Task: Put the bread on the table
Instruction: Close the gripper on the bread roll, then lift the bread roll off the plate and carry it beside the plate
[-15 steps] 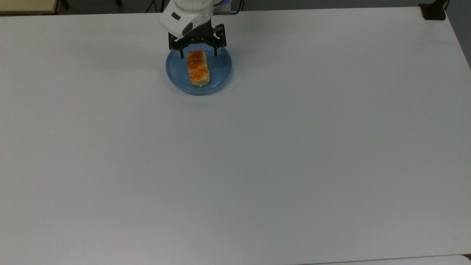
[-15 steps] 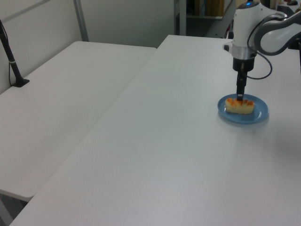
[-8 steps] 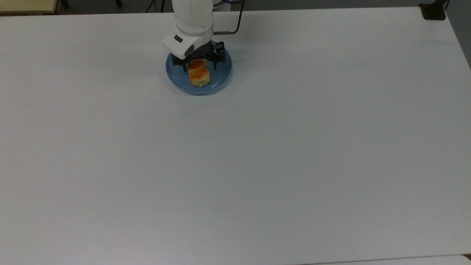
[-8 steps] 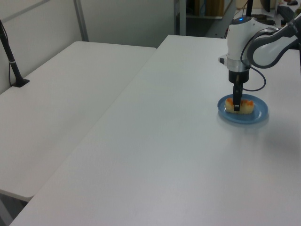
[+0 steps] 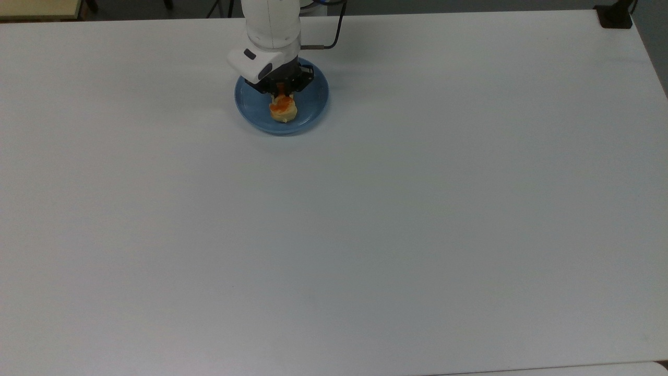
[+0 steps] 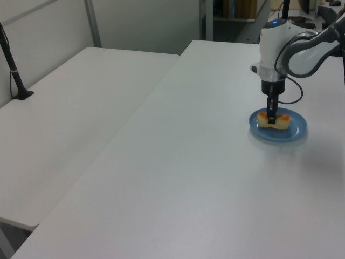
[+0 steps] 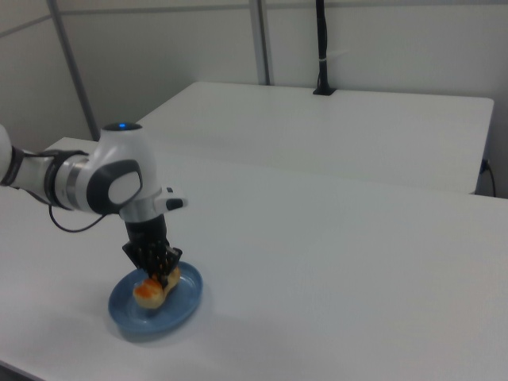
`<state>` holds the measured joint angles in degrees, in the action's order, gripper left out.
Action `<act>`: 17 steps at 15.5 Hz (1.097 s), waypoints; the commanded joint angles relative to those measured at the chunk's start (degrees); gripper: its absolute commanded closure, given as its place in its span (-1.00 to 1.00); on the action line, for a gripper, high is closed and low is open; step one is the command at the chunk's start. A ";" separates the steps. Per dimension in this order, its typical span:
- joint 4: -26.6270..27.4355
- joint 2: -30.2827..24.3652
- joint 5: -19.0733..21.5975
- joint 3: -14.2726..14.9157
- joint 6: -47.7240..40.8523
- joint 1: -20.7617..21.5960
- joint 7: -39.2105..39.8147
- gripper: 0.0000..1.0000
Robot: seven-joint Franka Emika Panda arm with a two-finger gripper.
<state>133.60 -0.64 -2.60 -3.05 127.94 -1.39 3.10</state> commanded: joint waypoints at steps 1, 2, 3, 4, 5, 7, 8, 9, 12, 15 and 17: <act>-7.36 -3.58 -0.22 -0.02 -12.59 0.77 -1.35 0.62; -11.04 -3.41 0.22 -0.11 -15.58 1.90 -1.96 0.62; -13.08 -3.14 1.36 -0.20 -16.66 3.31 -2.40 0.62; -15.01 -2.53 2.50 -0.20 -17.02 4.62 -3.79 0.62; -17.30 -1.22 3.03 -0.20 -16.85 6.73 -6.85 0.62; -20.99 1.50 3.04 -0.20 -16.58 9.81 -10.91 0.62; -23.01 3.26 3.04 -0.20 -16.41 11.13 -13.19 0.62; -24.77 5.10 2.95 -0.20 -16.23 12.36 -15.21 0.62; -28.83 11.17 3.13 -0.20 -15.53 15.27 -18.30 0.62; -27.87 15.13 3.04 -0.29 -9.73 16.68 -18.31 0.67; -27.95 16.71 2.51 -0.20 -8.24 16.94 -18.22 0.67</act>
<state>106.94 13.20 -0.29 -3.78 117.58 14.61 -14.36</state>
